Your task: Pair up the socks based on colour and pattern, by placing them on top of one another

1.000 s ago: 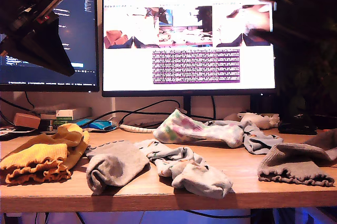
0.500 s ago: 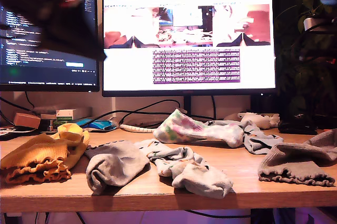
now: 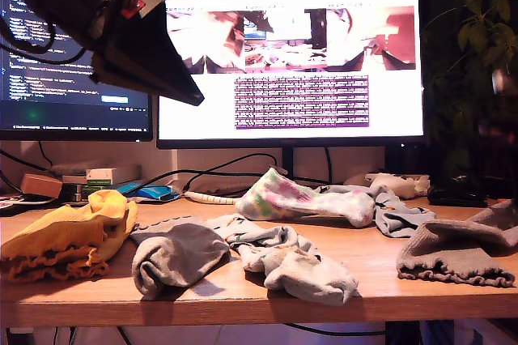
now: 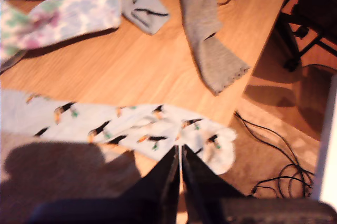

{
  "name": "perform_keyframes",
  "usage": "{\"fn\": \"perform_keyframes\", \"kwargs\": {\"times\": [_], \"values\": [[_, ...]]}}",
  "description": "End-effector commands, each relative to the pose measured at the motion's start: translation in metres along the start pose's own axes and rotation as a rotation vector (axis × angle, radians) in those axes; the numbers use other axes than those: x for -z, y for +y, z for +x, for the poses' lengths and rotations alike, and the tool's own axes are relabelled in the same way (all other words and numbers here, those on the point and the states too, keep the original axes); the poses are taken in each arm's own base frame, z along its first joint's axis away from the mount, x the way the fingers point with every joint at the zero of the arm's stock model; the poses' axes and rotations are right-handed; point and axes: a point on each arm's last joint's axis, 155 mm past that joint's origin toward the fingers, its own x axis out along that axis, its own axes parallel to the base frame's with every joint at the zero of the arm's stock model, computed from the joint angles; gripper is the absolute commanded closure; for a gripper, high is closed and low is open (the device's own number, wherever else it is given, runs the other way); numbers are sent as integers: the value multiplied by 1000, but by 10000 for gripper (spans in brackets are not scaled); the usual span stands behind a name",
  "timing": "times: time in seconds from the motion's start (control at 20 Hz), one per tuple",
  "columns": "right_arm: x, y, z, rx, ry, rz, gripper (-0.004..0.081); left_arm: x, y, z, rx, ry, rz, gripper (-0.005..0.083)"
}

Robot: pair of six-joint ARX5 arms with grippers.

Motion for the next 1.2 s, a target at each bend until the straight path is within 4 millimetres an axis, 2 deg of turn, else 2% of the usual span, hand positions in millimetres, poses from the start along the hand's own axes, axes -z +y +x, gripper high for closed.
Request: {"fn": "perform_keyframes", "kwargs": {"times": [0.0, 0.05, 0.1, 0.2, 0.25, 0.4, 0.6, 0.95, 1.15], "values": [[0, 1, 5, -14, 0, 4, 410, 2, 1, 3, 0, 8, 5, 784], [0, 3, 7, -30, 2, 4, 447, 2, 1, 3, 0, 8, 5, 784], [-1, 7, 9, -53, -1, 9, 519, 2, 1, 3, -2, 10, 2, 784], [-6, 13, 10, -68, -15, 43, 741, 4, 3, 3, -9, 19, -14, 784], [-9, 18, 10, -77, -26, 37, 779, 8, 6, 3, -26, 32, -20, 784], [-17, 40, 11, -113, -55, 56, 780, 14, 18, 0, -78, 52, -39, 784], [-25, 64, 9, -142, -75, 82, 781, 18, 19, -1, -80, 69, -54, 784], [-10, 68, -20, -120, 70, 61, 781, 17, 18, -1, -70, 63, -52, 784], [-15, 89, -31, -140, 77, 86, 781, 5, 12, 10, -49, 25, -6, 784]]}}
